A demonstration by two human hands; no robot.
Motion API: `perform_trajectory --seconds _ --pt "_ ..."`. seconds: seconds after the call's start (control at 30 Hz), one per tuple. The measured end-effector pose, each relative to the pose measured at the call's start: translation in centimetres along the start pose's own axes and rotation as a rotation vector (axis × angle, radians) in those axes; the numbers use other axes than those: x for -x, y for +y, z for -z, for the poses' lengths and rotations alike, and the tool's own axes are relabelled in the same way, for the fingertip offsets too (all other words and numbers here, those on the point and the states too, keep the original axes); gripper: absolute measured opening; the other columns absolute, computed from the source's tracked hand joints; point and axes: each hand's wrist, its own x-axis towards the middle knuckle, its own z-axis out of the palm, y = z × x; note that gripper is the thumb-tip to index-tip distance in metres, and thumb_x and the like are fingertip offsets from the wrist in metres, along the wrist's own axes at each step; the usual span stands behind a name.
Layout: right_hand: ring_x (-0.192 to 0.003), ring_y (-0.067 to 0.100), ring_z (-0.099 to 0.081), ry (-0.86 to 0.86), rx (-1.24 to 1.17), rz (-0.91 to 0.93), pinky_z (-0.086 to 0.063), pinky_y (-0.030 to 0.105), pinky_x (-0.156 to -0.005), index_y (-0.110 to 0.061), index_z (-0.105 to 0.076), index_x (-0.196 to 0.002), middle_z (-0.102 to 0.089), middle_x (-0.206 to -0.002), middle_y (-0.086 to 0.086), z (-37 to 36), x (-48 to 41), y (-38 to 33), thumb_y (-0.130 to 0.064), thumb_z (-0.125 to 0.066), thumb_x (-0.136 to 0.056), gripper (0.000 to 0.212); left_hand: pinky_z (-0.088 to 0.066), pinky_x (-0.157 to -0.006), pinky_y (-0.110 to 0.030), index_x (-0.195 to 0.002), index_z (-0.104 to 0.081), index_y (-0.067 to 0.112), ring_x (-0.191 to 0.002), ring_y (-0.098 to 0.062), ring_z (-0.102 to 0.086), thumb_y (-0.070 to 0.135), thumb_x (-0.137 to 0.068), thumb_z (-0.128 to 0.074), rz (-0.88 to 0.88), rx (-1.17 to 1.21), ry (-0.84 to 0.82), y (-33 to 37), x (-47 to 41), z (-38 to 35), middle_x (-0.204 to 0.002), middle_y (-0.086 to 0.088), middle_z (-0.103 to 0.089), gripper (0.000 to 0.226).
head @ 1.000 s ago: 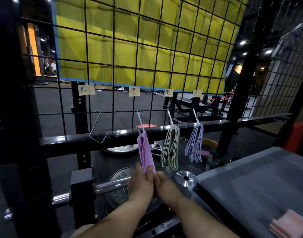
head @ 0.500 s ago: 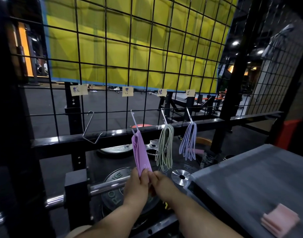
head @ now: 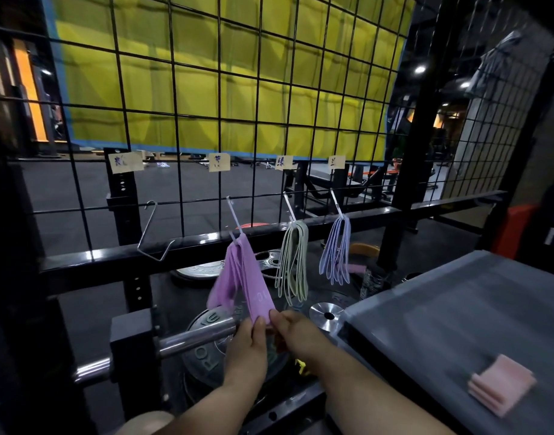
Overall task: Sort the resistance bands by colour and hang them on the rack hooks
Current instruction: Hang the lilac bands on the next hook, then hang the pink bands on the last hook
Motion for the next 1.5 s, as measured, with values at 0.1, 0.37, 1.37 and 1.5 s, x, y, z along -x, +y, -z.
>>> perform_trajectory --seconds 0.1,0.37,1.37,1.5 --pt "-0.06 0.013 -0.054 0.024 0.136 0.006 -0.043 0.018 -0.06 -0.024 -0.051 -0.064 -0.056 -0.063 -0.004 0.6 0.2 0.6 -0.032 -0.042 -0.102 0.04 -0.038 -0.076 -0.033 -0.094 -0.056 0.013 -0.087 -0.025 -0.054 0.036 -0.101 -0.039 -0.008 -0.006 -0.007 0.1 0.3 -0.5 -0.098 -0.01 -0.063 0.029" --pt "-0.075 0.018 -0.054 0.096 0.286 -0.12 -0.041 0.026 -0.07 -0.019 -0.052 -0.07 -0.062 -0.077 0.005 3.6 0.5 2.8 -0.041 -0.041 -0.101 0.039 -0.035 -0.076 -0.029 -0.094 -0.053 0.02 -0.094 -0.022 -0.054 0.036 -0.102 -0.036 -0.024 -0.192 -0.19 -0.1 1.2 -3.6 -0.097 0.0 -0.056 0.025" --pt "-0.068 0.015 -0.062 0.617 0.545 -0.495 -0.044 0.024 -0.055 -0.019 -0.057 -0.065 -0.063 -0.072 -0.007 27.0 11.1 18.0 -0.047 -0.063 -0.064 0.029 -0.043 -0.101 -0.032 -0.122 -0.053 0.038 -0.117 -0.033 -0.052 0.049 -0.09 -0.048 -0.255 -0.601 -0.814 10.5 8.7 -27.7 -0.129 -0.013 -0.051 0.034" --pt "-0.089 0.021 -0.062 0.486 0.547 -0.54 -0.047 0.026 -0.072 -0.034 -0.054 -0.071 -0.068 -0.094 -0.002 27.3 11.5 18.0 -0.06 -0.061 -0.078 0.028 -0.043 -0.103 -0.035 -0.125 -0.054 0.04 -0.117 -0.032 -0.052 0.04 -0.092 -0.047 -0.255 -0.555 -0.826 10.8 9.1 -28.9 -0.128 -0.011 -0.051 0.034"
